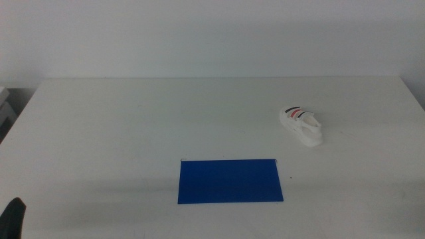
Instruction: Use one arm to grab the shoe from the table and place it on the mat.
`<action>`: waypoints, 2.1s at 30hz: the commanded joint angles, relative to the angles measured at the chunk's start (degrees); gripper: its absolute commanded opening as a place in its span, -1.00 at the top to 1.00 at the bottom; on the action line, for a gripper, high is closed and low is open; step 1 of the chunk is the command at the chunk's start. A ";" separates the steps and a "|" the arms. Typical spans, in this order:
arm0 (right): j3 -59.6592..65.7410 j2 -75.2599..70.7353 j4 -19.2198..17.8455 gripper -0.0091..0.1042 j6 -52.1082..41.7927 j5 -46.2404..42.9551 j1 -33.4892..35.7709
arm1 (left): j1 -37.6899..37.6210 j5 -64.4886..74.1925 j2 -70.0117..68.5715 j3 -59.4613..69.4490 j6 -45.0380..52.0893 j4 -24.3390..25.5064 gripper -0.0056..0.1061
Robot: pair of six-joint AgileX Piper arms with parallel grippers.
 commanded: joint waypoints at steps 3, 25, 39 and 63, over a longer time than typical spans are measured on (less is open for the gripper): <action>-4.88 1.72 -0.37 -0.58 -0.17 -1.73 -0.49 | -0.19 -4.35 -0.81 0.50 -0.38 0.00 -0.75; -44.77 52.49 2.79 -0.58 0.25 14.76 0.17 | -0.19 -4.35 -0.81 0.50 -0.38 0.00 -0.75; -80.46 88.96 -1.67 -0.58 1.11 30.78 10.71 | -0.19 -4.35 -0.81 0.50 -0.33 0.00 -0.75; -101.28 118.78 5.80 -0.39 -12.48 36.87 14.64 | -0.19 -4.35 -0.81 0.50 -0.33 0.00 -0.75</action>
